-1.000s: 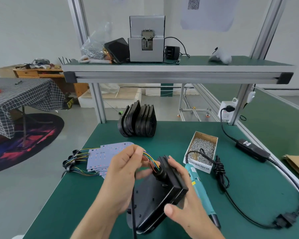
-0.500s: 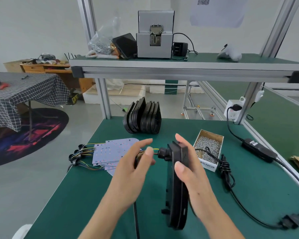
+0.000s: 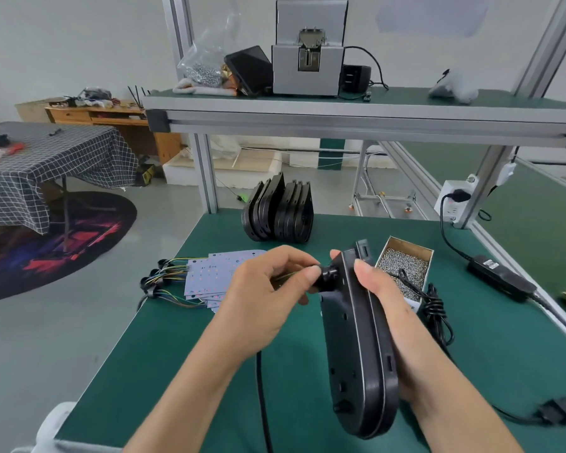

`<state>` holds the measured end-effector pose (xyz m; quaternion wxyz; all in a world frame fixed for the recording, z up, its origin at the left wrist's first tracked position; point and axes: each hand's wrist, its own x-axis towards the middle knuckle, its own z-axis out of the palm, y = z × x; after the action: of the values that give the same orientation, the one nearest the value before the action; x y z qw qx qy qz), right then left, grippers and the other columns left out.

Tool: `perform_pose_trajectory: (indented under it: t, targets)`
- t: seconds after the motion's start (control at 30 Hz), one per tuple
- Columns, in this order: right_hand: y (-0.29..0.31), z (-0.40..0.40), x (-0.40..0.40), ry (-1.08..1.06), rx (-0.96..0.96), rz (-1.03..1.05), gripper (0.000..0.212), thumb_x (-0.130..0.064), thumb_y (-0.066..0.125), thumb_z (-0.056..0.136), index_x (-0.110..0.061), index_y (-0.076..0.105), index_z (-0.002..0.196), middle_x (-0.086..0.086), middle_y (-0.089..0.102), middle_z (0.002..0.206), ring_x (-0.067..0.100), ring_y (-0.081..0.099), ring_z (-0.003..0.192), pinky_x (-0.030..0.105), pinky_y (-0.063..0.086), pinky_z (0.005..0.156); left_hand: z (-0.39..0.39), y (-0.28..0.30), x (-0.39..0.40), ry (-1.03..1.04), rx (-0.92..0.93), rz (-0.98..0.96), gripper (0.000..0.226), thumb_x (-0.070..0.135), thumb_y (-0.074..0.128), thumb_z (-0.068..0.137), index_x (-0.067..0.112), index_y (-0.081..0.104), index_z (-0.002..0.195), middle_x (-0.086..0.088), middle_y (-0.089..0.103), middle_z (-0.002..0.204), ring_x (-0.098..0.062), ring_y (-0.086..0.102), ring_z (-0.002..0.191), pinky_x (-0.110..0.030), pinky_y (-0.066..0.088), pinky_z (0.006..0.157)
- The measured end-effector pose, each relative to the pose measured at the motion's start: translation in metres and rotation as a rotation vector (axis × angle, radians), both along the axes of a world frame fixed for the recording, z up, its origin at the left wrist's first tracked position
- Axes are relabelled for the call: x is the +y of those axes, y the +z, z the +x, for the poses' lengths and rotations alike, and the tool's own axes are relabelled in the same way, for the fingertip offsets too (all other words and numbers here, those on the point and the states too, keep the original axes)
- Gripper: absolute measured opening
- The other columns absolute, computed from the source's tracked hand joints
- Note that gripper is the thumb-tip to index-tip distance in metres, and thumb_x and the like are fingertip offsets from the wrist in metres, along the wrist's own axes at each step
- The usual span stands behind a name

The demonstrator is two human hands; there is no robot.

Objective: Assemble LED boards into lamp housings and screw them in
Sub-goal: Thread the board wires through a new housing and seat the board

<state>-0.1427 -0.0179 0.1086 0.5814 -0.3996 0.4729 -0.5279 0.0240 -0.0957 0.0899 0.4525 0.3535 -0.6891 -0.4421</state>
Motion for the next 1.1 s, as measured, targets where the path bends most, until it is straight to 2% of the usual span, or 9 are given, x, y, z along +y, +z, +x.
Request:
perform_pose_trajectory:
  t: [0.07, 0.13, 0.2, 0.33, 0.43, 0.6, 0.93, 1.0, 1.1]
  targets:
    - [0.003, 0.001, 0.001, -0.005, -0.023, 0.059, 0.043, -0.068, 0.075, 0.072, -0.029, 0.08, 0.091, 0.01, 0.077, 0.093, 0.017, 0.071, 0.078, 0.028, 0.059, 0.064, 0.003, 0.0, -0.002, -0.042, 0.029, 0.057, 0.005, 0.03, 0.07, 0.09, 0.027, 0.073, 0.092, -0.001, 0.078, 0.081, -0.013, 0.068, 0.069, -0.022, 0.054, 0.065]
    - [0.005, 0.003, -0.001, -0.003, -0.033, 0.09, 0.037, -0.068, 0.075, 0.071, -0.034, 0.08, 0.085, 0.019, 0.072, 0.097, 0.022, 0.066, 0.085, 0.036, 0.054, 0.073, 0.005, -0.002, -0.004, -0.091, 0.049, 0.106, 0.006, 0.027, 0.07, 0.089, 0.02, 0.071, 0.089, -0.006, 0.077, 0.081, -0.016, 0.068, 0.069, -0.024, 0.055, 0.067]
    - [0.005, 0.004, -0.003, -0.007, -0.05, 0.089, 0.035, -0.067, 0.074, 0.074, -0.034, 0.079, 0.084, 0.017, 0.069, 0.098, 0.024, 0.062, 0.087, 0.038, 0.049, 0.076, 0.008, -0.005, -0.004, -0.12, 0.056, 0.121, 0.01, 0.023, 0.071, 0.089, 0.014, 0.069, 0.093, -0.008, 0.077, 0.082, -0.018, 0.067, 0.07, -0.027, 0.055, 0.069]
    - [0.006, 0.005, -0.002, 0.024, -0.034, 0.125, 0.045, -0.07, 0.062, 0.067, -0.03, 0.08, 0.077, 0.008, 0.073, 0.089, 0.019, 0.064, 0.077, 0.031, 0.049, 0.069, 0.009, -0.01, -0.001, -0.106, 0.032, 0.113, 0.004, 0.025, 0.07, 0.087, 0.025, 0.07, 0.091, -0.004, 0.079, 0.088, -0.015, 0.068, 0.074, -0.026, 0.054, 0.074]
    - [0.007, 0.004, 0.0, 0.02, -0.052, 0.152, 0.047, -0.072, 0.065, 0.063, -0.031, 0.08, 0.08, 0.008, 0.071, 0.089, 0.02, 0.063, 0.077, 0.032, 0.048, 0.07, 0.007, -0.013, 0.003, -0.124, 0.102, 0.129, 0.011, 0.018, 0.07, 0.087, 0.028, 0.071, 0.093, 0.0, 0.079, 0.091, -0.011, 0.07, 0.081, -0.021, 0.054, 0.076]
    - [0.009, 0.005, 0.003, -0.01, -0.11, 0.181, 0.046, -0.069, 0.066, 0.062, -0.028, 0.079, 0.075, 0.008, 0.072, 0.085, 0.018, 0.066, 0.07, 0.029, 0.052, 0.064, 0.003, -0.017, 0.008, -0.081, 0.111, 0.074, 0.018, 0.02, 0.077, 0.085, 0.03, 0.07, 0.098, 0.001, 0.079, 0.1, -0.014, 0.072, 0.09, -0.026, 0.056, 0.085]
    - [0.01, 0.009, 0.008, -0.02, -0.123, 0.136, 0.051, -0.069, 0.072, 0.062, -0.029, 0.083, 0.092, 0.007, 0.08, 0.103, 0.016, 0.076, 0.087, 0.04, 0.054, 0.092, 0.0, -0.019, 0.012, 0.003, 0.129, 0.004, 0.013, 0.035, 0.076, 0.084, 0.034, 0.068, 0.095, 0.006, 0.079, 0.092, -0.008, 0.07, 0.078, -0.02, 0.053, 0.075]
    - [0.01, 0.009, 0.009, -0.016, -0.077, 0.118, 0.054, -0.071, 0.077, 0.067, -0.026, 0.082, 0.097, 0.006, 0.08, 0.105, 0.014, 0.076, 0.09, 0.039, 0.053, 0.093, -0.001, -0.018, 0.012, -0.004, 0.138, 0.009, 0.012, 0.034, 0.077, 0.085, 0.033, 0.069, 0.094, 0.004, 0.079, 0.09, -0.007, 0.069, 0.076, -0.019, 0.053, 0.072]
    - [0.009, 0.007, 0.009, 0.005, -0.039, 0.101, 0.054, -0.066, 0.065, 0.074, -0.022, 0.079, 0.103, 0.003, 0.079, 0.108, 0.011, 0.075, 0.093, 0.038, 0.05, 0.09, 0.0, -0.018, 0.012, -0.017, 0.154, 0.025, 0.013, 0.035, 0.078, 0.084, 0.03, 0.071, 0.094, 0.0, 0.078, 0.087, -0.009, 0.068, 0.072, -0.019, 0.052, 0.069]
